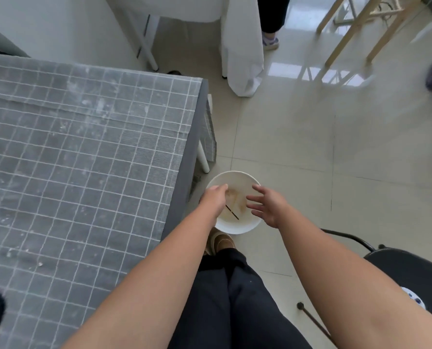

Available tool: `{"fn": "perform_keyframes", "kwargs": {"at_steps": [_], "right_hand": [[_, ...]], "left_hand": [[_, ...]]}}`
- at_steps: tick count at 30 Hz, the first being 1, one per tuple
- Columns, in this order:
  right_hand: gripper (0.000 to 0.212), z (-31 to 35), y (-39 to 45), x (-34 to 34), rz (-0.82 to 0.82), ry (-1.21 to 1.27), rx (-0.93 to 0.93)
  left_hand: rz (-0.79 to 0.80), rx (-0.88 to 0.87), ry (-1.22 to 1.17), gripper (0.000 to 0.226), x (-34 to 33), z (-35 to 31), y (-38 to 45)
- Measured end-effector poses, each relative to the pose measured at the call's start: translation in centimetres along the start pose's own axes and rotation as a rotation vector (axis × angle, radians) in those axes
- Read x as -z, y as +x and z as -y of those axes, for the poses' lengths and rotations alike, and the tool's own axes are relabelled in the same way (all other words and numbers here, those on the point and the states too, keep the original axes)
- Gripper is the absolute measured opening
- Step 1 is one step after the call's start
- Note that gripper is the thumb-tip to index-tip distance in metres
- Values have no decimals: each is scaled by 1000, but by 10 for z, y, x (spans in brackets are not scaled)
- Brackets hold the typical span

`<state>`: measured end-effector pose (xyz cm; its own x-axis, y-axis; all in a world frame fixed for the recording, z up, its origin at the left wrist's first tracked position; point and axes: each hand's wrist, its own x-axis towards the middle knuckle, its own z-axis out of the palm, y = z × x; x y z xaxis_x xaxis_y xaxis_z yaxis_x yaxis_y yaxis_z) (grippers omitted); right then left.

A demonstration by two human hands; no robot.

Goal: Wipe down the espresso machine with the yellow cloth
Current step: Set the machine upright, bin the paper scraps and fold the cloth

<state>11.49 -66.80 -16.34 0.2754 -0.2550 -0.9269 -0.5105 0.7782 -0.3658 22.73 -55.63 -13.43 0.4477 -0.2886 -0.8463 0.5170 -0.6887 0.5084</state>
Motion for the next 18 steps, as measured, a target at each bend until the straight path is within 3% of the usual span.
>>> {"fn": "perform_keyframes", "kwargs": {"at_steps": [5, 10, 14, 18], "right_hand": [[31, 24, -45, -34, 66, -73, 145], [28, 41, -98, -95, 112, -125, 388], [28, 42, -141, -159, 256, -243, 512], [23, 16, -176, -225, 441, -518, 444]], "left_hand": [[160, -59, -203, 36, 42, -16, -72], [232, -178, -365, 33, 92, -11, -141], [28, -244, -527, 27, 144, 18, -182], [-274, -240, -763, 21, 193, 72, -219]]}}
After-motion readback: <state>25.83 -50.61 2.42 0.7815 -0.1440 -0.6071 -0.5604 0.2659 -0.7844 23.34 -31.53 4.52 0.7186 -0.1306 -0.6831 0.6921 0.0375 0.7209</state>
